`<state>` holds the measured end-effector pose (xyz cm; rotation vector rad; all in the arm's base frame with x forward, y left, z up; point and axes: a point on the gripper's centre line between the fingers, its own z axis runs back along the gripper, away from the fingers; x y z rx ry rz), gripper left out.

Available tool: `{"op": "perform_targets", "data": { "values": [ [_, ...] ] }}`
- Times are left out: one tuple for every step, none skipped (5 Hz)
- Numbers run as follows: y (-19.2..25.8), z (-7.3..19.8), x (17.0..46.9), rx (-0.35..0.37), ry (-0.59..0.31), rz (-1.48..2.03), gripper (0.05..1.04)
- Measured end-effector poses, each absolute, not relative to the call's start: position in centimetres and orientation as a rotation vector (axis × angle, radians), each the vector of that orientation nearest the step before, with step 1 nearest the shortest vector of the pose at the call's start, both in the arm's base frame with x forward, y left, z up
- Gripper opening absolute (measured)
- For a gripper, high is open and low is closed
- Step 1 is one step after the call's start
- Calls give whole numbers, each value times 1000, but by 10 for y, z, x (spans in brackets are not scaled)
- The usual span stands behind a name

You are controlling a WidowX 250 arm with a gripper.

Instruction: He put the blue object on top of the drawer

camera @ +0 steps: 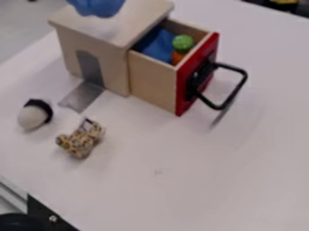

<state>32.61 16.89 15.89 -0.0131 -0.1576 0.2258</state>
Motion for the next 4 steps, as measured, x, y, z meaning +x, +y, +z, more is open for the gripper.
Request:
{"op": "perform_targets", "data": {
  "values": [
    [194,134,334,-3,-121,281,125],
    [195,123,342,9,-106,308,151],
    [191,122,344,23,-98,301,374],
    [185,140,349,17,-94,273,690]
  ]
}}
